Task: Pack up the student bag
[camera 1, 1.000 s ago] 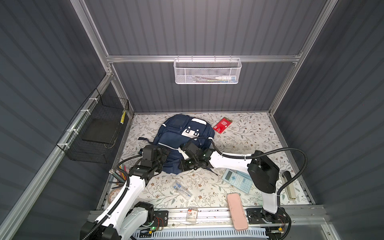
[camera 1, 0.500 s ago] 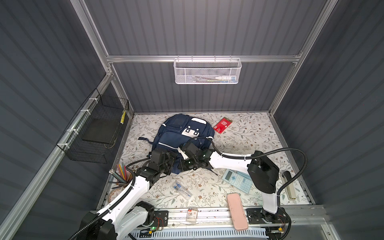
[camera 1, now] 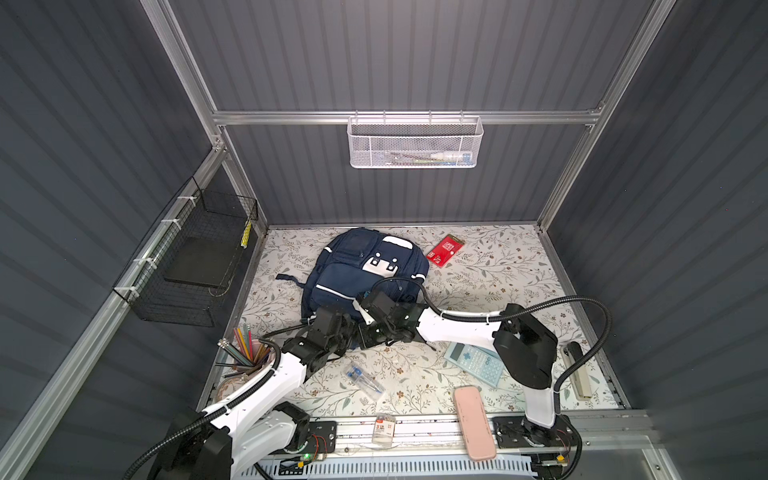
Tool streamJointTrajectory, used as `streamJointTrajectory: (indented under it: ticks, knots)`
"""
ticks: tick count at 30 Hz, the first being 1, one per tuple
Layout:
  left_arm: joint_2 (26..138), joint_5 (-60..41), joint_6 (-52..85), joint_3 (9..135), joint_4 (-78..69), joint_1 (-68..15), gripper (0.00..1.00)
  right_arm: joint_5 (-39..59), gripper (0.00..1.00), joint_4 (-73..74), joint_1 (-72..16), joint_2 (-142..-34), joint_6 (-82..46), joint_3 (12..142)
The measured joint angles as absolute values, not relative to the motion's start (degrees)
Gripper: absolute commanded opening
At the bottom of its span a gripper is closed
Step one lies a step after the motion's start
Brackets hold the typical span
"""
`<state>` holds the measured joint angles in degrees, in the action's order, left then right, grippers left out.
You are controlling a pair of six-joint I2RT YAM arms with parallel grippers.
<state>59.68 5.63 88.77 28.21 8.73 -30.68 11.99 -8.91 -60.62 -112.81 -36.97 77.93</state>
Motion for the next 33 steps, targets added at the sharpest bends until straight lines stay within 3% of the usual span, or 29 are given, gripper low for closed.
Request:
streamJointTrajectory:
  ticks: [4,6,21,33]
  knots:
    - [60.73,5.96,88.68,28.21,8.69,-31.00,0.10,11.29,0.00,-9.04,-60.64,-111.77,-35.35,76.05]
    - [60.82,5.80,87.99,28.34,9.02,-31.11,0.00,10.39,0.00,-10.90,-60.51,-111.50,-33.80,76.07]
    - [58.98,4.12,86.11,30.61,10.11,-32.21,0.00,11.03,0.00,-12.34,-50.30,-99.92,-26.76,64.27]
    - [55.94,4.97,84.55,31.75,14.41,-32.16,0.00,14.37,0.00,-17.52,-35.92,-101.80,-20.51,64.55]
